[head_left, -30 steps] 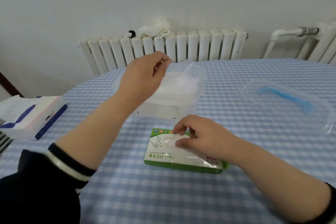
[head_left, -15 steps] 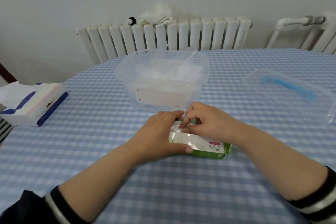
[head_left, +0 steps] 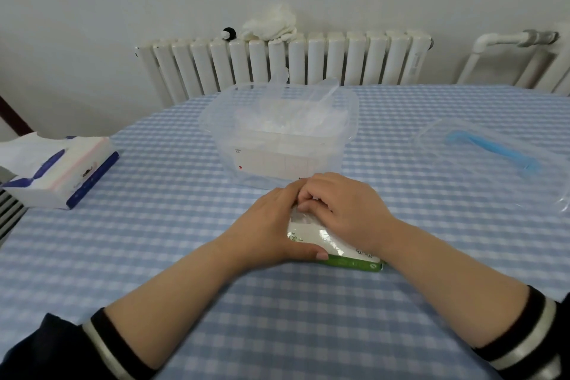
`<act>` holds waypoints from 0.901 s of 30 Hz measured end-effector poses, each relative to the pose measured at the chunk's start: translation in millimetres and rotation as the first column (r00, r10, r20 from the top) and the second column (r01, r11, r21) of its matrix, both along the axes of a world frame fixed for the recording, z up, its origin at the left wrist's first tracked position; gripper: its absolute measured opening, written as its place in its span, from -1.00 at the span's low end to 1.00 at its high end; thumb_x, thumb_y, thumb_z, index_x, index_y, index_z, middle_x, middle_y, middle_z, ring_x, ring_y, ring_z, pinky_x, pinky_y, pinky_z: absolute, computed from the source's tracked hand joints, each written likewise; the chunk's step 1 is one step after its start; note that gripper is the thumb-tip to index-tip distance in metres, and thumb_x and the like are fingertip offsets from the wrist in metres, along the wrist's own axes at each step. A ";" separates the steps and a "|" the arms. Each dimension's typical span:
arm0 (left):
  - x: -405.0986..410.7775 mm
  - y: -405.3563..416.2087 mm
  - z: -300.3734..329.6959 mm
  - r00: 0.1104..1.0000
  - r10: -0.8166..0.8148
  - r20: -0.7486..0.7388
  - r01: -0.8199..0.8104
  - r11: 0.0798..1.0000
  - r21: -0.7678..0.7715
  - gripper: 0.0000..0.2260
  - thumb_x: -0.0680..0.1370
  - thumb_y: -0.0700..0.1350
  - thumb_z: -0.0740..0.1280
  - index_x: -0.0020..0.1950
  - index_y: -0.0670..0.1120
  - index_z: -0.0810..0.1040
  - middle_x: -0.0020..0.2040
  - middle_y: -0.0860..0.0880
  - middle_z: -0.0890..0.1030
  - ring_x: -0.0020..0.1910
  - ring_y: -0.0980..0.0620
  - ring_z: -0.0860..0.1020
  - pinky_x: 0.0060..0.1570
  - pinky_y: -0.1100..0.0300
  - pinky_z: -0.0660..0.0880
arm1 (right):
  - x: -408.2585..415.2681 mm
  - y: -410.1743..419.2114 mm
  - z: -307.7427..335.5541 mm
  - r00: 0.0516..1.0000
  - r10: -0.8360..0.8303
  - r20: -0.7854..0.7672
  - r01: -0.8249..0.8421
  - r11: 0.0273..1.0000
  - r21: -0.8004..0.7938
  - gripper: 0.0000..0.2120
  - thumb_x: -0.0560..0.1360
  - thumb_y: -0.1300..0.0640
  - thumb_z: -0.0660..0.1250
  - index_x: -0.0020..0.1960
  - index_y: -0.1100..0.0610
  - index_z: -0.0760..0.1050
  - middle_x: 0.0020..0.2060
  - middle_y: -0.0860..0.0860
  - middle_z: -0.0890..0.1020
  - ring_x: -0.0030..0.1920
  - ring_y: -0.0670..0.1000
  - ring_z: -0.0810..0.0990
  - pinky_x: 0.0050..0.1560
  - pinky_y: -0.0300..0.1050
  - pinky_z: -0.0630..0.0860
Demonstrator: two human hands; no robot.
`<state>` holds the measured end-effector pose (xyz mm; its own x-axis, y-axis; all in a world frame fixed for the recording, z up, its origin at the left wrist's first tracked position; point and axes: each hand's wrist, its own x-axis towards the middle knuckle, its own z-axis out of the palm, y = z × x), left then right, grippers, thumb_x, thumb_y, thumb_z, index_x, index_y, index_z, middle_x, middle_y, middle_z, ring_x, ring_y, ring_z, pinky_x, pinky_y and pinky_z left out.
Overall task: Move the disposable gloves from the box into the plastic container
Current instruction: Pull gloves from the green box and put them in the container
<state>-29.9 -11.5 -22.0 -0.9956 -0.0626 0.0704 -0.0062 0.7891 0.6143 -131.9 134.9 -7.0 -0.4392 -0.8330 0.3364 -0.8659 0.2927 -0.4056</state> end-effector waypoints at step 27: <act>-1.6 -4.2 -2.2 1.000 -0.002 0.023 0.004 0.998 -0.063 0.05 0.22 0.32 0.53 0.56 0.16 0.04 0.37 0.24 0.37 0.34 0.24 0.30 0.31 0.31 0.24 | 1.3 7.2 -5.2 0.936 0.072 0.344 0.010 0.973 -0.231 -0.82 0.54 0.01 0.28 -0.07 -0.02 0.66 -0.24 -0.15 0.68 -0.26 -0.05 0.62 -0.19 -0.02 0.52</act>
